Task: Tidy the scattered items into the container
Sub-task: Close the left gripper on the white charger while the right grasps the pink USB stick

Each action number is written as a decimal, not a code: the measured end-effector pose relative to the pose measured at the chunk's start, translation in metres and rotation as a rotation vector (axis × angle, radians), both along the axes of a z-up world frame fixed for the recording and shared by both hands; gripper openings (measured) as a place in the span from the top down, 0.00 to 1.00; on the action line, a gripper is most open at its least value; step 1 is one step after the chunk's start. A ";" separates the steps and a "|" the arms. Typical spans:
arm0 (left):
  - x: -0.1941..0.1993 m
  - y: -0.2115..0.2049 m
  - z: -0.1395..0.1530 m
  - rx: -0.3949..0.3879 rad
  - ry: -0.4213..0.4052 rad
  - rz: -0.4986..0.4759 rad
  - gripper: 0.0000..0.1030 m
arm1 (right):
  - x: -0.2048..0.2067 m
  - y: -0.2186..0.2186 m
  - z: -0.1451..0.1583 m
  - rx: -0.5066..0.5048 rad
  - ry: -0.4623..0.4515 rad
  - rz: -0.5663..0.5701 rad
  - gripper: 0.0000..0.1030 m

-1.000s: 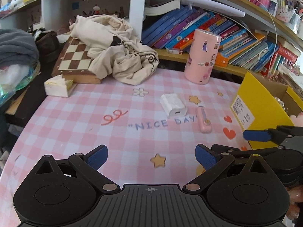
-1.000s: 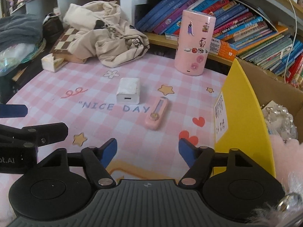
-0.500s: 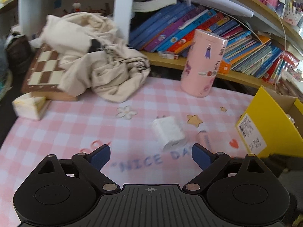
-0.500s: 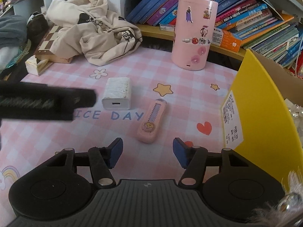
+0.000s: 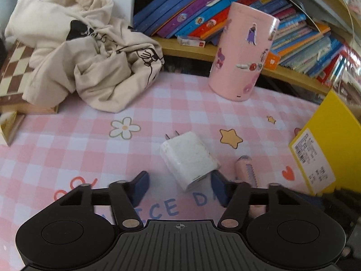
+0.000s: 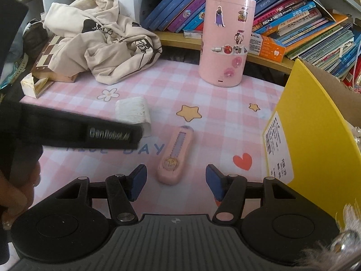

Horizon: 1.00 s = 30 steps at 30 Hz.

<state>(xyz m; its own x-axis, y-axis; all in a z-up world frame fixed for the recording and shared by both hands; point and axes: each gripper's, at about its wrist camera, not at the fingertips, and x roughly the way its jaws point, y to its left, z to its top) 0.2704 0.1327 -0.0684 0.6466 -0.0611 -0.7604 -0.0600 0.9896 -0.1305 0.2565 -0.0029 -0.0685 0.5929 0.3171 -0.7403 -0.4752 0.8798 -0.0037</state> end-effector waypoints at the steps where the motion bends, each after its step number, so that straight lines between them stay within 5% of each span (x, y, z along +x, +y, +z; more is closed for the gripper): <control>1: -0.001 0.002 0.000 0.004 0.002 -0.008 0.65 | 0.001 0.001 0.000 0.000 -0.003 -0.001 0.46; 3: -0.002 0.010 0.001 -0.005 0.010 0.005 0.74 | 0.003 0.002 0.000 0.001 -0.006 -0.003 0.47; 11: -0.002 0.022 0.001 -0.028 0.016 0.039 0.70 | 0.010 0.012 -0.004 -0.003 -0.003 0.000 0.49; 21: 0.011 -0.002 0.008 0.007 0.007 -0.028 0.35 | 0.023 0.014 -0.010 0.015 0.000 -0.033 0.57; 26: 0.024 -0.007 0.008 0.093 -0.015 -0.011 0.38 | 0.026 0.010 -0.010 0.032 -0.005 -0.046 0.76; 30: 0.037 -0.001 -0.001 0.079 0.002 0.017 0.55 | 0.027 0.007 -0.009 0.045 0.005 -0.053 0.77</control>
<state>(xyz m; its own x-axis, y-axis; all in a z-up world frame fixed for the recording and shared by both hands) 0.3070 0.1316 -0.0692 0.6454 0.0102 -0.7637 -0.0770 0.9957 -0.0517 0.2839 0.0040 -0.0778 0.6062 0.3187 -0.7287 -0.4281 0.9029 0.0387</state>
